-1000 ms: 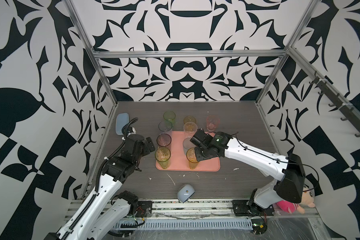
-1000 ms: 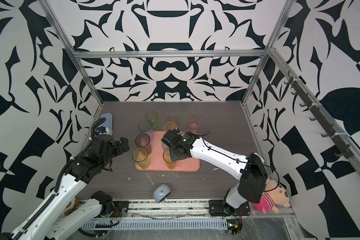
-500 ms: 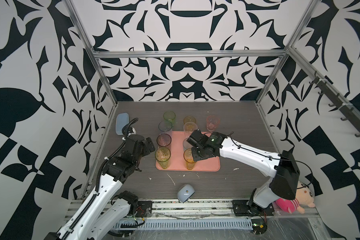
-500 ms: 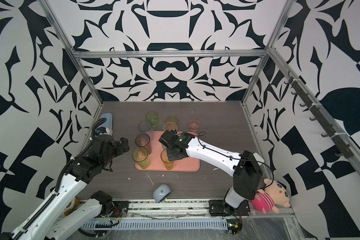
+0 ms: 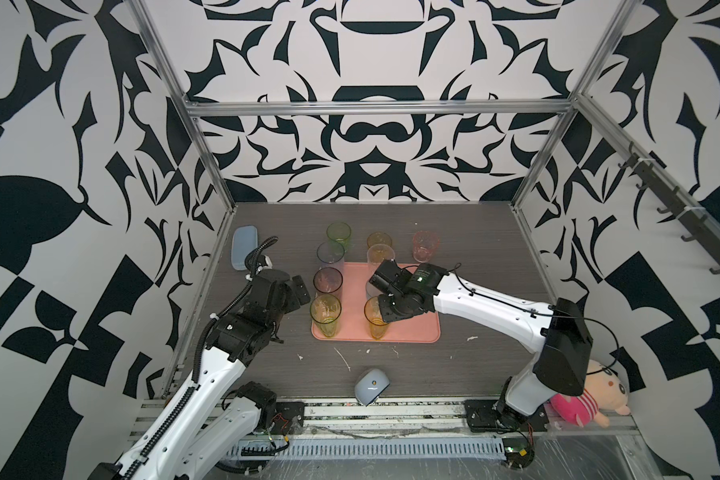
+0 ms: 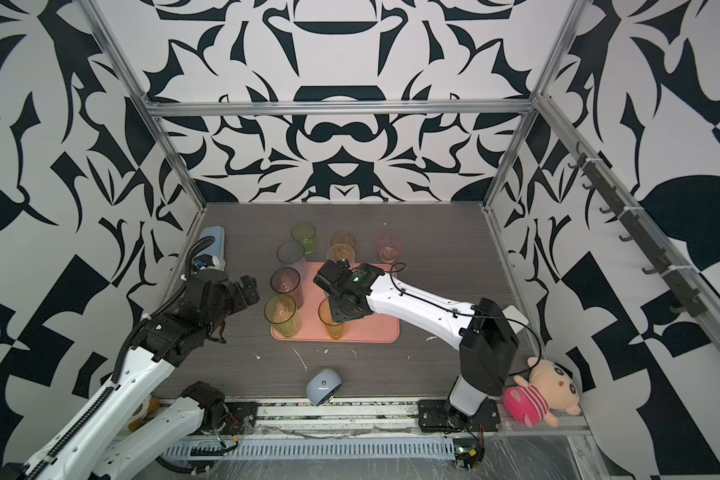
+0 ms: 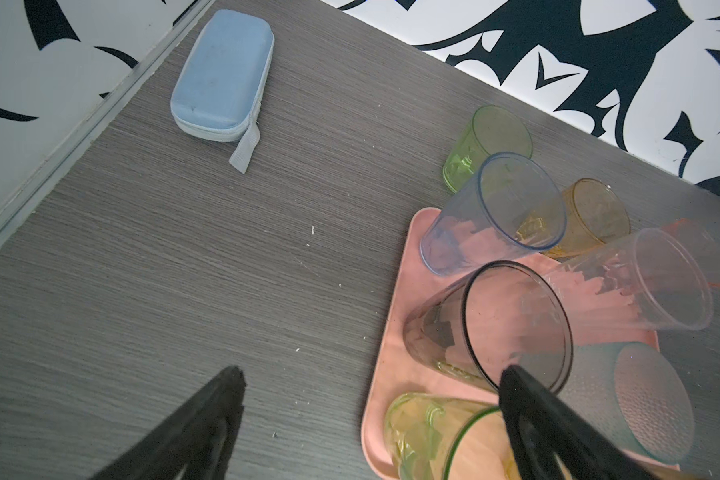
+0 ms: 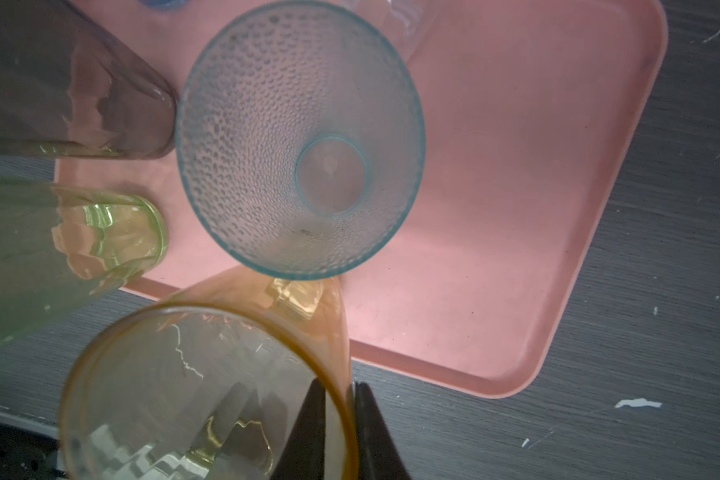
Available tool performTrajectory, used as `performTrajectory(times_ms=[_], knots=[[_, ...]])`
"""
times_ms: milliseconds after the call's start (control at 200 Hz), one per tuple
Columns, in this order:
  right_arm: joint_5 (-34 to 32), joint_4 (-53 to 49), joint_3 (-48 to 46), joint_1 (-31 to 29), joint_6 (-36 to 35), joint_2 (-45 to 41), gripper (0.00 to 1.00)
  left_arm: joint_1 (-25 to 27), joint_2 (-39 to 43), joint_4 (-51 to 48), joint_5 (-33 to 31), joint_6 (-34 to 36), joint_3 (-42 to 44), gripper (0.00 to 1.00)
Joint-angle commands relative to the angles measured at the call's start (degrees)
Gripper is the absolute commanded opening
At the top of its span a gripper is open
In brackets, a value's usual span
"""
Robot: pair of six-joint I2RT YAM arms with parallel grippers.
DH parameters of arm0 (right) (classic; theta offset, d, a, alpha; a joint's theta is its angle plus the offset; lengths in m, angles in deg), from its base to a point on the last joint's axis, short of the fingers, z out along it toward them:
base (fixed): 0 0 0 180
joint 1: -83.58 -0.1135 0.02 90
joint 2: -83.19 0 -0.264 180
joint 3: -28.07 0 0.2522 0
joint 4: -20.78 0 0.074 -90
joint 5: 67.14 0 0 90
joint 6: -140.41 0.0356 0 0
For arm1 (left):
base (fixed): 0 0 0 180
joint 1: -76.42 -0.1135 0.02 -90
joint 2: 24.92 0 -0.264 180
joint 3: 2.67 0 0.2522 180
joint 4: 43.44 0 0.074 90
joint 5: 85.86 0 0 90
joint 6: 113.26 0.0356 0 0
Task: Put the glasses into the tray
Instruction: 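Lower the amber cup onto the tray and open the right gripper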
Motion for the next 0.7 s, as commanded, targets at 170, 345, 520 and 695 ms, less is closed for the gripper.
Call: performTrajectory(times_ms=[170,345,520,695], knots=[[-0.68,-3.13,5.70,-0.33,-0.99,0.25,0.25,-0.23,0.23,0.39,-1.28,0.06,0.43,0.99],[-2.14,-5.01,9.41,-0.28,-2.63,0.17,0.30,-0.24,0.65,0.04,-1.61,0.06,0.47,1.00],[-6.10,-6.68,14.86,-0.28,-6.70,0.05,0.33,-0.18,0.85,-0.31,-1.78,0.06,0.13,1.00],[-10.08,-7.37,20.96,0.04,-12.10,0.89,0.34,-0.16,0.70,-0.80,-2.09,0.06,-0.25,1.00]])
